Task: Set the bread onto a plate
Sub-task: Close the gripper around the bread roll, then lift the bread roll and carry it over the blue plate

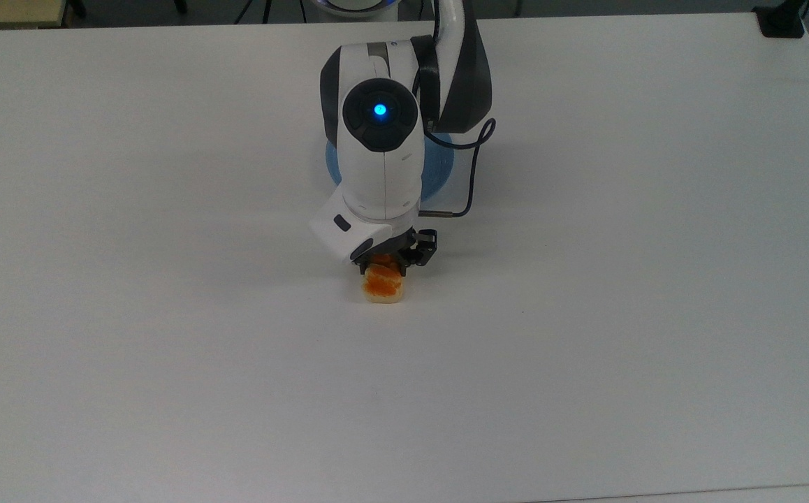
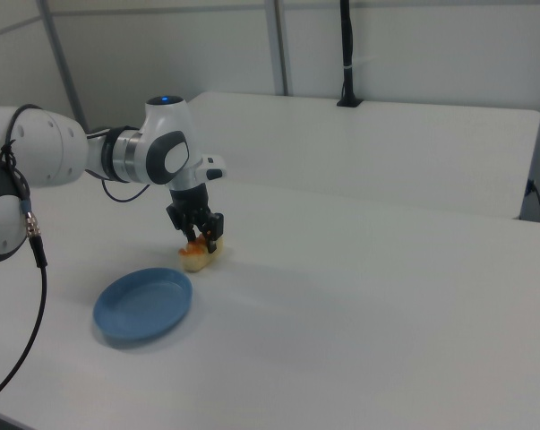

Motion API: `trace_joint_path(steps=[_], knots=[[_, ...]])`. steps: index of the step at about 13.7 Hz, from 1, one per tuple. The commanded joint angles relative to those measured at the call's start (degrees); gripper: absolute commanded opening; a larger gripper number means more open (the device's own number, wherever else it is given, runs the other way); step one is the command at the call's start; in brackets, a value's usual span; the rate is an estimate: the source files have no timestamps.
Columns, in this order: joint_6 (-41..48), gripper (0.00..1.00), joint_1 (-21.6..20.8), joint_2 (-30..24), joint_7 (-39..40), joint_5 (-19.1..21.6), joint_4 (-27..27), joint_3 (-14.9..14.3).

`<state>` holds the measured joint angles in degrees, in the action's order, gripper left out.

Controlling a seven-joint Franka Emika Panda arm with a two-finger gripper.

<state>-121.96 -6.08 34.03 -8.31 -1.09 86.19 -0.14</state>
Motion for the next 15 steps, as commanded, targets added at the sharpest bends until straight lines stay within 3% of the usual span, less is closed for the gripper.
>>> trace_joint_path(steps=[1, 7, 11, 15], knots=[[-1.88, 0.56, 0.01, -5.00, -1.09, -0.32, 4.75, -0.21], [-2.58, 0.56, 0.54, -20.46, 0.75, -0.14, 19.95, -0.21], [-1.97, 0.56, 1.24, -26.63, 2.24, -0.05, 25.15, -0.21], [-1.79, 0.56, 1.07, -33.49, 5.41, -0.05, 33.76, -0.21]])
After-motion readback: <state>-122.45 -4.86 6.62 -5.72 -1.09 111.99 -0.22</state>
